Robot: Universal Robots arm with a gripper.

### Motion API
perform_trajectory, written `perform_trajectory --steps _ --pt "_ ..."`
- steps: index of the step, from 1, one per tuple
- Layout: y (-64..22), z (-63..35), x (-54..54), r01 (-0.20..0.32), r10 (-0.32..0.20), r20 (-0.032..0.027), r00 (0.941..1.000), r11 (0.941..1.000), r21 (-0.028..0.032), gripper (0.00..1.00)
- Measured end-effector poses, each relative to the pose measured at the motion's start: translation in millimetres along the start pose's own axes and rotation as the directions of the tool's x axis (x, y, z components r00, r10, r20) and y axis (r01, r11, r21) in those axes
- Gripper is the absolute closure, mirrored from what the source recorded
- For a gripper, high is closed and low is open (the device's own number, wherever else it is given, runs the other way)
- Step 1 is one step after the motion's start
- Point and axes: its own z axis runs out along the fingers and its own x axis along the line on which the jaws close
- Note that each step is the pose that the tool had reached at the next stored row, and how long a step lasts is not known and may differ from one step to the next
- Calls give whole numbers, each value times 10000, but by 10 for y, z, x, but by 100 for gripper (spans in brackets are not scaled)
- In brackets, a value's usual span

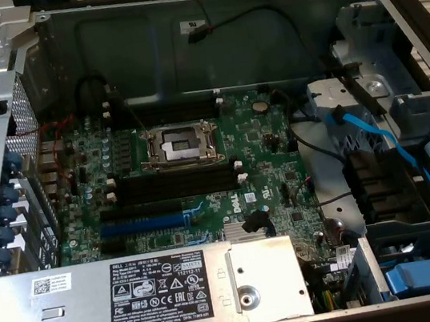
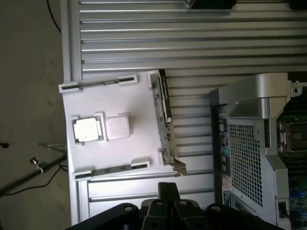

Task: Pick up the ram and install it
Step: 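Reach for the ram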

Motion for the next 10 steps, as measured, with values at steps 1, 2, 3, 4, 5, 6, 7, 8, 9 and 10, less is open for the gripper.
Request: perform_trajectory --steps 1,2,3,4,5,6,7,8,9,10 --pt "3 -2 43 0 0 -5 10000 10000 0 90" --pt "8 -5 88 0 0 -12 10000 10000 0 90" --pt "14 -8 132 0 0 -24 10000 10000 1 90" --pt "21 -11 176 0 0 -41 10000 10000 3 90" --pt "29 -15 217 -1 1 -63 10000 10000 4 90" --pt "34 -18 260 -1 1 -86 10000 10000 6 90" --pt "38 -21 306 -1 1 -113 9999 10000 7 90" --pt "41 -25 349 -2 2 -157 9999 10000 11 90" --pt "44 -28 390 -2 3 -231 9997 10000 17 90" --pt "47 -31 426 -3 3 -315 9995 10000 22 90"
